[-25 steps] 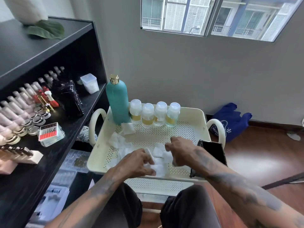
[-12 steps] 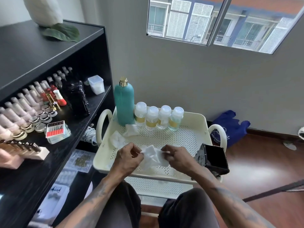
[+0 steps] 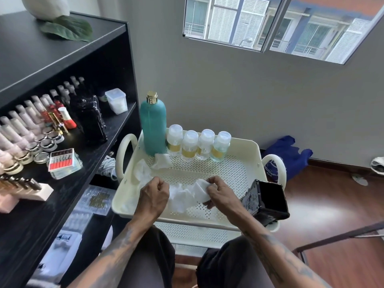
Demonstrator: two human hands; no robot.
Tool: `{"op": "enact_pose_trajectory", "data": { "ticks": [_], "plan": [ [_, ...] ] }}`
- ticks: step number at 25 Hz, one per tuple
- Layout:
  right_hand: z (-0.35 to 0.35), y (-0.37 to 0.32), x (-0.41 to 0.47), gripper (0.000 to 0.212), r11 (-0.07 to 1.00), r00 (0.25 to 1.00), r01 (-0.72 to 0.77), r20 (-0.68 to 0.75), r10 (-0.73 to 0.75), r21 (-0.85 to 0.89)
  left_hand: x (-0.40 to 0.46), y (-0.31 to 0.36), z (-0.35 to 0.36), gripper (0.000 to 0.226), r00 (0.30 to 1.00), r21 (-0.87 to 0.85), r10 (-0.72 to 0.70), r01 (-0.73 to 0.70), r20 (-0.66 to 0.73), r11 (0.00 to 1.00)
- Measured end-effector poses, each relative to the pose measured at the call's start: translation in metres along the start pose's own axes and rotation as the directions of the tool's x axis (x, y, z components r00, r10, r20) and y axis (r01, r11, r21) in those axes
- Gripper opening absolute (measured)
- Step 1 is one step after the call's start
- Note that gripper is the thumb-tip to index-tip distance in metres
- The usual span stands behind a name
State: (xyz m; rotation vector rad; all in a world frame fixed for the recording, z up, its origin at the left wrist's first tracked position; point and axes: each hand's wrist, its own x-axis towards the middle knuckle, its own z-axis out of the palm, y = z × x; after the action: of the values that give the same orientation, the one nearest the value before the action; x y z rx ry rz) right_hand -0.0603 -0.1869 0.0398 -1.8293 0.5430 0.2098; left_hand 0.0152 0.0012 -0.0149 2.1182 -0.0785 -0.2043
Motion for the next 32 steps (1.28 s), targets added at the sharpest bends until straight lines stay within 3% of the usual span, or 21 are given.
{"op": "enact_pose_trajectory", "data": {
  "ticks": [3,5,8,12,15,17,20,24,29,32],
  "plan": [
    [0.004,0.003,-0.001,0.017,0.999,0.998,0.046,-0.032,-0.047,-0.023,-0.012,0.003,0.006,0.015,0.972,0.058,0.197,-0.191,-0.125,0.98],
    [0.007,0.004,-0.001,0.019,0.995,0.994,0.087,-0.063,-0.09,-0.051,-0.019,0.008,0.008,0.032,0.975,-0.035,0.221,-0.22,0.033,0.975],
    [0.013,0.005,-0.001,0.013,0.993,0.99,0.118,-0.079,-0.12,-0.029,-0.017,0.011,0.009,0.053,0.96,-0.025,0.098,-0.095,0.264,0.995],
    [0.013,0.004,-0.003,0.01,0.987,0.976,0.16,-0.152,-0.153,0.034,-0.005,0.001,0.005,0.037,0.978,0.077,0.069,-0.086,0.198,0.993],
    [0.004,0.0,-0.003,0.011,0.988,0.964,0.145,-0.234,-0.129,0.053,0.0,-0.003,0.002,0.033,0.968,0.021,0.009,-0.015,0.251,1.0],
    [0.0,-0.004,-0.005,0.008,0.987,0.962,0.139,-0.246,-0.115,0.083,-0.001,-0.003,0.007,0.029,0.961,0.08,0.002,-0.025,0.276,0.996],
    [-0.008,-0.019,-0.014,0.008,0.981,0.967,0.179,-0.199,-0.161,0.074,-0.002,-0.003,0.015,0.017,0.96,0.215,0.006,-0.069,0.281,0.974],
    [-0.044,-0.045,-0.04,0.016,0.975,0.974,0.222,-0.048,-0.223,-0.025,0.002,-0.004,0.016,0.015,0.953,0.249,-0.023,-0.055,0.303,0.967],
    [-0.136,-0.051,-0.088,0.017,0.952,0.958,0.281,-0.102,-0.269,0.12,0.004,-0.008,0.019,0.013,0.955,0.262,-0.015,-0.066,0.297,0.963],
    [-0.162,-0.038,-0.089,0.022,0.974,0.966,0.211,-0.138,-0.22,-0.078,0.005,-0.009,0.02,0.012,0.963,0.292,-0.018,-0.065,0.27,0.954]
  ]
}}
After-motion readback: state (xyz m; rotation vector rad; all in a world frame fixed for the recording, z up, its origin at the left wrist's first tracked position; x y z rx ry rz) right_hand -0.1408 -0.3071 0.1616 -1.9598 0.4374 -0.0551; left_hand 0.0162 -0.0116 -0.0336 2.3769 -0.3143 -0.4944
